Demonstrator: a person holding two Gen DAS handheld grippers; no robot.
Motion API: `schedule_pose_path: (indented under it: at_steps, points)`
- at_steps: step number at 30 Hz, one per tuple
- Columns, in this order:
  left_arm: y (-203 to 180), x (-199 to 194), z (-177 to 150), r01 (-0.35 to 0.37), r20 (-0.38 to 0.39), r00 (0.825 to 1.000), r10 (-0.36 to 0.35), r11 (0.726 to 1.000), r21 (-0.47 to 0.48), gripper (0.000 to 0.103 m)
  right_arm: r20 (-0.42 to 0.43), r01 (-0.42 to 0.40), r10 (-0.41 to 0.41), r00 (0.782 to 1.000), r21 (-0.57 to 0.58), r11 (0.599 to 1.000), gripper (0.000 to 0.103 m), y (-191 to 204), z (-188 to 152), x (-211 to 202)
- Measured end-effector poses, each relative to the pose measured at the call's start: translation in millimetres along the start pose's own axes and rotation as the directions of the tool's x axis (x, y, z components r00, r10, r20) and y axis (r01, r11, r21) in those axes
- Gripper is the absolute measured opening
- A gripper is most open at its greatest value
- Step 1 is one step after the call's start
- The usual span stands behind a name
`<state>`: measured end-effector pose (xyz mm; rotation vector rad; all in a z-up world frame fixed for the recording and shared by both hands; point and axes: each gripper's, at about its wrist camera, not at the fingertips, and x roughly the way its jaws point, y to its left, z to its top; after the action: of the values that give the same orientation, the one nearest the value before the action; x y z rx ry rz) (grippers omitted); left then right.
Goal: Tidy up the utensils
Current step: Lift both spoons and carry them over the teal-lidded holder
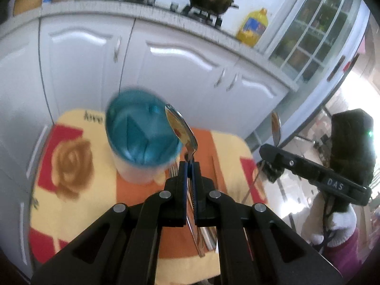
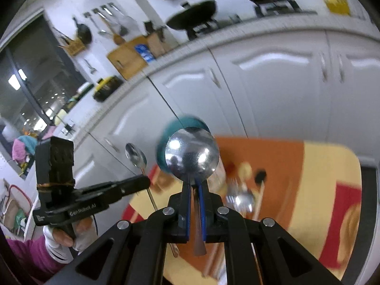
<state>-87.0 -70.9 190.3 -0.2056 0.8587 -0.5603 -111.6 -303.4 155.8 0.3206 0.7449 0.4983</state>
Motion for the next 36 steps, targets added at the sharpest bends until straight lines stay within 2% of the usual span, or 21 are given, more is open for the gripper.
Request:
schedule_pose_path:
  at_steps: [2,6,9,10,13,18,22,28,33,35,36]
  points:
    - [3,-10,20,-0.015,0.048,0.999,0.015,1.000,0.005,0.002,0.033,0.009,-0.008,0.999,-0.039,0.999,0.006,11,22,2]
    - [13,-17,57,-0.090,0.132,0.987,0.088,0.996,0.009,0.002,0.088,0.034,-0.026,0.996,-0.082,0.996,0.006,30,56,19]
    - [24,-10,77,-0.147,0.168,0.975,0.145,0.989,0.004,0.002,0.114,0.047,-0.036,0.993,-0.091,0.995,0.006,37,77,39]
    - [28,-5,84,-0.184,0.183,0.966,0.181,0.983,0.003,0.002,0.122,0.054,-0.043,0.992,-0.093,0.994,0.006,39,84,48]
    - [40,9,94,-0.222,0.187,0.957,0.221,0.975,-0.017,0.002,0.134,0.077,-0.064,0.989,-0.098,0.992,0.006,40,97,71]
    - [51,32,90,-0.292,0.187,0.939,0.288,0.956,-0.010,0.002,0.142,0.124,-0.109,0.984,-0.104,0.987,0.006,33,103,108]
    - [54,47,76,-0.306,0.161,0.940,0.299,0.952,0.014,0.002,0.091,0.121,-0.112,0.989,-0.092,0.988,0.006,24,91,132]
    - [58,63,65,-0.304,0.123,0.946,0.300,0.952,0.013,0.002,0.027,0.118,-0.116,0.993,-0.080,0.990,0.006,13,76,147]
    - [61,71,59,-0.308,0.090,0.947,0.307,0.951,-0.001,0.002,-0.066,0.116,-0.123,0.990,-0.097,0.988,0.006,10,69,159]
    - [61,70,57,-0.308,0.090,0.947,0.308,0.951,-0.006,0.003,-0.091,0.120,-0.129,0.987,-0.100,0.988,0.012,8,67,160]
    - [61,69,56,-0.309,0.091,0.947,0.309,0.951,-0.009,0.003,-0.097,0.113,-0.122,0.988,-0.093,0.989,0.020,7,66,158]
